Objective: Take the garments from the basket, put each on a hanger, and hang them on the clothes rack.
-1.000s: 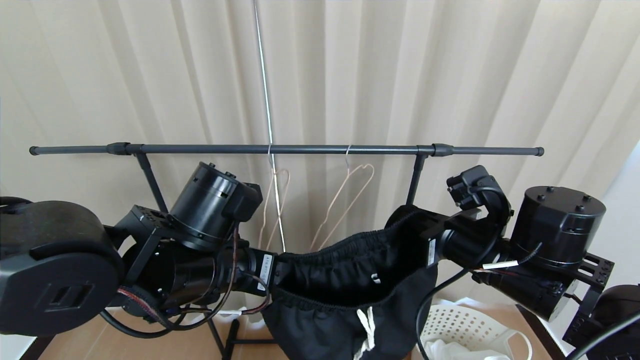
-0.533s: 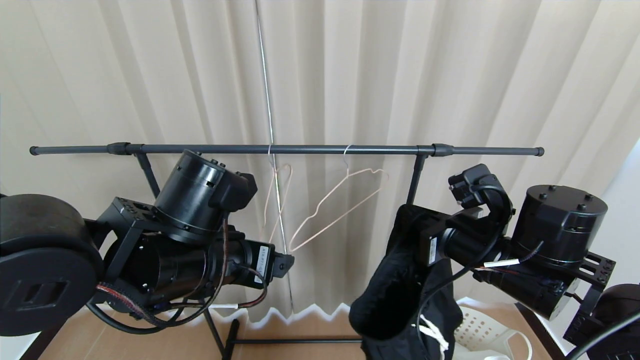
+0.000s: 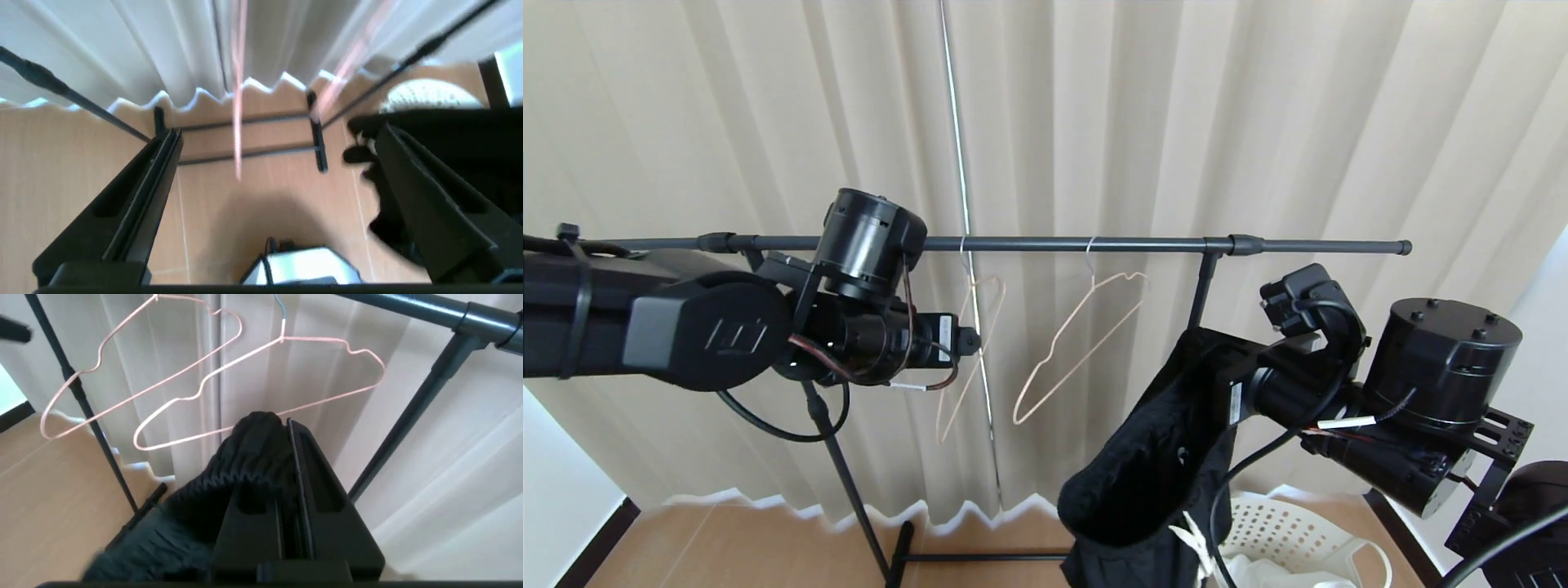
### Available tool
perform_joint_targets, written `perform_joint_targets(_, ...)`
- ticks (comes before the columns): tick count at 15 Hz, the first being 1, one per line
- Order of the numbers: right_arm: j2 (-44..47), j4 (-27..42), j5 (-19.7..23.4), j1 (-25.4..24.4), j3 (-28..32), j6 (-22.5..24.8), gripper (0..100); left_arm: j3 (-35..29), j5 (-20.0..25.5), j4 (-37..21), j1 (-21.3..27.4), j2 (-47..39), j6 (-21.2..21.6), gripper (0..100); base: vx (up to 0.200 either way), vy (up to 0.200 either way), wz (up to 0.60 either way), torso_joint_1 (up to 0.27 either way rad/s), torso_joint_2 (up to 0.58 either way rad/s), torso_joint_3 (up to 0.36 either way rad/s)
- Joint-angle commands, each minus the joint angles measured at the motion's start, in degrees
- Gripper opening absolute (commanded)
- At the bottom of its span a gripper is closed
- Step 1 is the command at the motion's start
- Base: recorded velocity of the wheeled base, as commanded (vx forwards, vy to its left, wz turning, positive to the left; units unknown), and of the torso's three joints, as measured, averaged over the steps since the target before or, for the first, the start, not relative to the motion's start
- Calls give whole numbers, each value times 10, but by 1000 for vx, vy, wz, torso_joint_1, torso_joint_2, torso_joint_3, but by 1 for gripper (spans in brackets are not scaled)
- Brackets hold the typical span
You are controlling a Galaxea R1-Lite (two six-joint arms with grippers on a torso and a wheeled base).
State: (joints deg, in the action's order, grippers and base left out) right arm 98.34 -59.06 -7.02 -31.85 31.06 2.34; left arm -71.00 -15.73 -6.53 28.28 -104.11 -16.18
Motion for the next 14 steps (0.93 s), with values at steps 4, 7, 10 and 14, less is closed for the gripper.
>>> perform_joint_targets(4, -2, -2, 0, 8, -5, 0, 0, -30, 2, 95, -46, -116, 45, 100, 0, 0, 0, 0, 0, 0)
perform_joint_targets(7, 4, -2, 1, 8, -7, 0, 0, -32, 0, 141, -47, -161, 48, 100, 0, 0, 0, 0, 0, 0)
perform_joint_targets(10, 5, -2, 1, 7, -14, 0, 0, -48, -2, 173, -48, -203, 68, 100, 0, 0, 0, 0, 0, 0)
perform_joint_targets(14, 6, -2, 1, 7, -13, 0, 0, -64, -4, 187, -55, -228, 66, 100, 0, 0, 0, 0, 0, 0)
